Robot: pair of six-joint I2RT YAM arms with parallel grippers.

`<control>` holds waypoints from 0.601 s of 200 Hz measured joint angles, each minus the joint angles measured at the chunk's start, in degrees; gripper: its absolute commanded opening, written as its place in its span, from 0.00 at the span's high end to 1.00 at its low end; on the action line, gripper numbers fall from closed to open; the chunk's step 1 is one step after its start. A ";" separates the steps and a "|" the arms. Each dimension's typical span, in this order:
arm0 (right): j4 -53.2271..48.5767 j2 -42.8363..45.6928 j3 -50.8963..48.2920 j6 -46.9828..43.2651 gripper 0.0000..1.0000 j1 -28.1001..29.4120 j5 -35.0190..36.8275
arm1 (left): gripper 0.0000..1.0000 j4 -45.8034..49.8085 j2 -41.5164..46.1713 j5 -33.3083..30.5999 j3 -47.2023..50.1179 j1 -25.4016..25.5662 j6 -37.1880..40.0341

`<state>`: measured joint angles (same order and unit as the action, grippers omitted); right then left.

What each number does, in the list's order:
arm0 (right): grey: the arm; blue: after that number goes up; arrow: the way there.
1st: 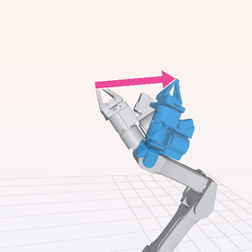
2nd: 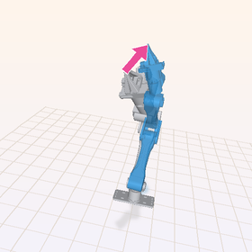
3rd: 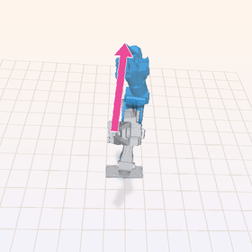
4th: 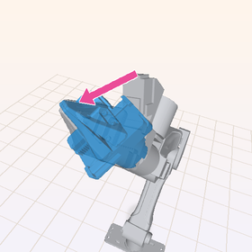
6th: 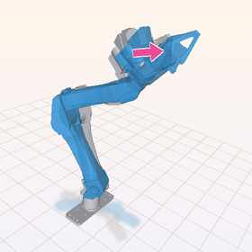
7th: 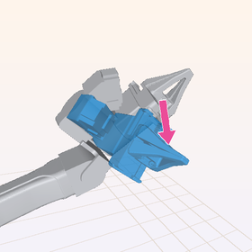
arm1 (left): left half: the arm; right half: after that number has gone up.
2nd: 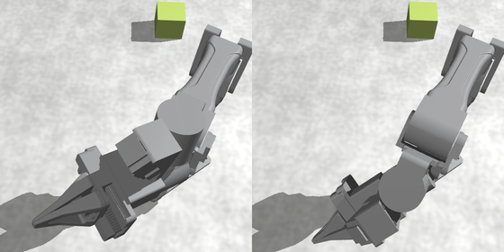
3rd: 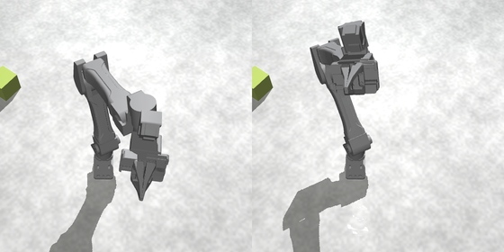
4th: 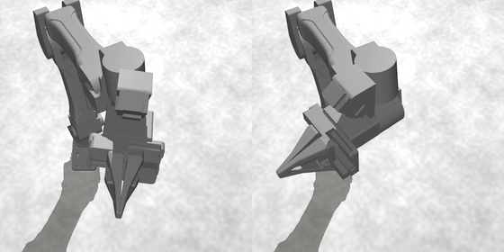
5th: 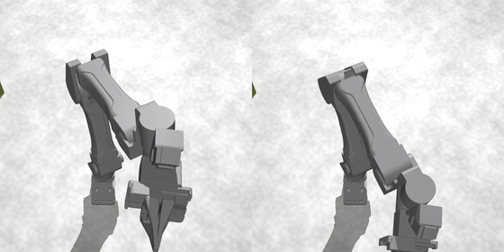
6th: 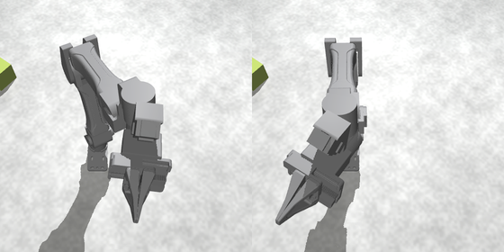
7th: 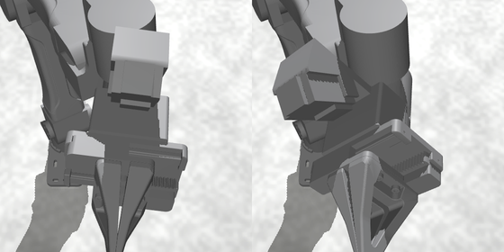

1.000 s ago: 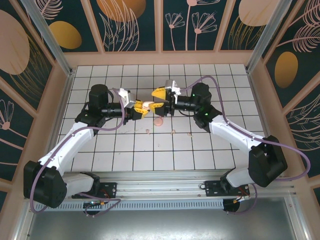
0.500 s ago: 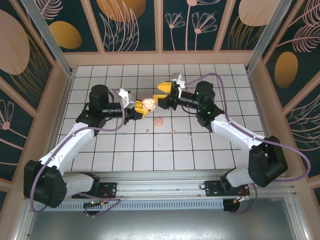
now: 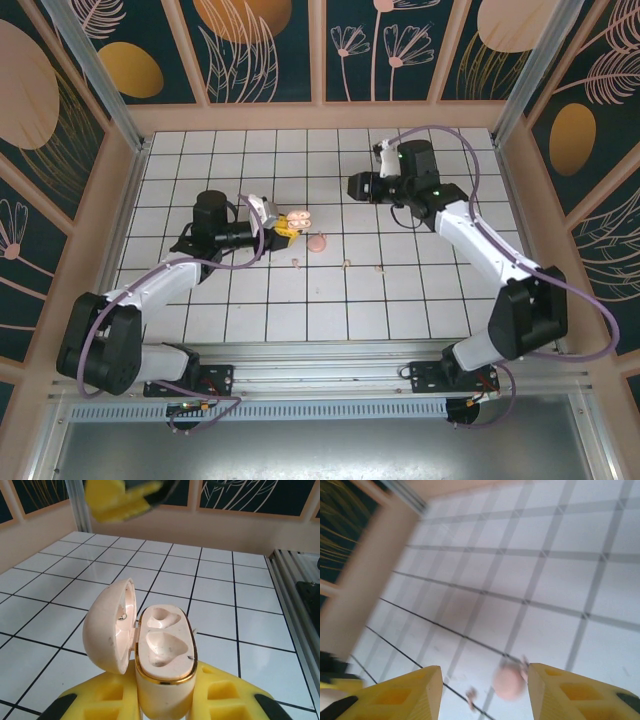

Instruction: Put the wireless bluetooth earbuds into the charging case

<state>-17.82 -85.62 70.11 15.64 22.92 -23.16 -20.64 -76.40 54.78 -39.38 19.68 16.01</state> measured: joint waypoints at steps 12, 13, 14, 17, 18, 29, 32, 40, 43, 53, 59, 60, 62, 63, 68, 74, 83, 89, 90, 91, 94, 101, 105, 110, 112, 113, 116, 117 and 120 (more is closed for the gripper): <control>-6.12 -2.71 0.50 -1.11 0.51 -0.17 2.51 | 0.94 -0.39 -0.07 -0.24 0.59 0.00 0.26; -6.51 -2.86 0.52 -1.25 0.52 -0.17 2.64 | 0.95 -0.39 -0.07 -0.26 0.63 0.00 0.28; -6.93 -3.02 0.52 -1.38 0.52 -0.17 2.75 | 0.94 -0.42 -0.07 -0.28 0.70 0.00 0.33; -8.72 -3.80 0.52 -1.92 0.53 -0.17 3.54 | 0.94 -0.52 -0.07 -0.33 0.83 0.00 0.37; -9.03 -3.93 0.52 -2.01 0.53 -0.17 3.69 | 0.94 -0.52 -0.07 -0.35 0.85 0.00 0.39; -14.10 -6.14 0.52 -4.00 0.53 -0.09 5.77 | 0.94 -0.66 -0.07 -0.72 1.16 0.00 0.42; -15.21 -6.64 0.52 -4.76 0.53 -0.04 6.36 | 0.94 -0.66 -0.07 -0.79 1.25 0.00 0.42; -18.12 -7.91 0.52 -6.43 0.53 0.07 7.85 | 0.94 -0.68 -0.11 -0.92 1.36 0.00 0.44; -18.95 -8.22 0.52 -6.88 0.53 0.07 8.33 | 0.94 -0.70 -0.11 -0.94 1.36 0.00 0.46; -21.70 -9.33 0.55 -9.44 0.53 0.44 10.21 | 0.94 -0.70 -0.15 -1.14 1.36 0.00 0.68; -23.10 -9.92 0.63 -10.78 0.53 0.70 11.19 | 0.94 -0.70 -0.15 -1.20 1.36 0.00 0.83; -23.30 -9.97 0.66 -10.97 0.53 0.74 11.30 | 0.94 -0.70 -0.15 -1.20 1.36 0.00 0.83; -23.78 -10.14 0.70 -11.26 0.53 0.85 11.65 | 0.94 -0.70 -0.15 -1.25 1.36 0.00 0.85; -23.91 -10.23 0.70 -11.37 0.53 0.87 11.74 | 0.94 -0.70 -0.15 -1.27 1.36 0.00 0.87; -25.00 -10.75 0.92 -12.63 0.53 1.22 12.66 | 0.94 -0.70 -0.15 -1.29 1.36 0.00 1.01; -26.03 -11.34 1.14 -13.86 0.53 1.60 13.42 | 0.94 -0.68 -0.15 -1.31 1.36 0.00 1.09; -27.36 -12.24 1.62 -15.32 0.53 2.10 14.62 | 0.94 -0.68 -0.15 -1.31 1.36 0.00 1.27; -28.06 -12.94 1.90 -16.33 0.52 2.40 15.23 | 0.94 -0.68 -0.15 -1.31 1.36 0.00 1.31; -28.13 -13.03 1.92 -16.46 0.53 2.43 15.32 | 0.94 -0.66 -0.15 -1.31 1.36 0.00 1.31; -28.20 -13.20 1.97 -16.72 0.52 2.51 15.50 | 0.94 -0.66 -0.15 -1.31 1.36 0.00 1.31; -28.37 -13.49 2.03 -17.07 0.52 2.67 15.72 | 0.94 -0.66 -0.15 -1.31 1.36 0.00 1.36; -28.85 -14.14 2.16 -17.94 0.52 2.86 16.24 | 0.94 -0.63 -0.15 -1.31 1.36 0.00 1.49; -29.14 -14.58 2.19 -18.40 0.52 3.02 16.57 | 0.94 -0.61 -0.15 -1.31 1.36 0.00 1.53; -29.29 -15.04 2.19 -18.88 0.52 3.13 17.00 | 0.94 -0.59 -0.15 -1.33 1.36 0.00 1.57; -29.42 -15.26 2.19 -19.08 0.52 3.21 17.16 | 0.94 -0.59 -0.15 -1.33 1.36 0.00 1.62; -29.44 -15.32 2.19 -19.17 0.52 3.23 17.18 | 0.94 -0.59 -0.15 -1.33 1.36 0.00 1.66; -29.55 -15.56 2.19 -19.54 0.52 3.30 17.35 | 0.94 -0.59 -0.15 -1.33 1.36 0.00 1.68; -29.57 -15.63 2.19 -19.58 0.52 3.32 17.38 | 0.94 -0.57 -0.15 -1.33 1.36 0.00 1.70; -29.73 -15.91 2.19 -19.82 0.52 3.41 17.59 | 0.94 -0.57 -0.15 -1.33 1.36 0.00 1.73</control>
<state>-47.55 -101.54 72.29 -4.19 26.33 -5.56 -21.21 -76.55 53.45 -38.02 19.68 17.74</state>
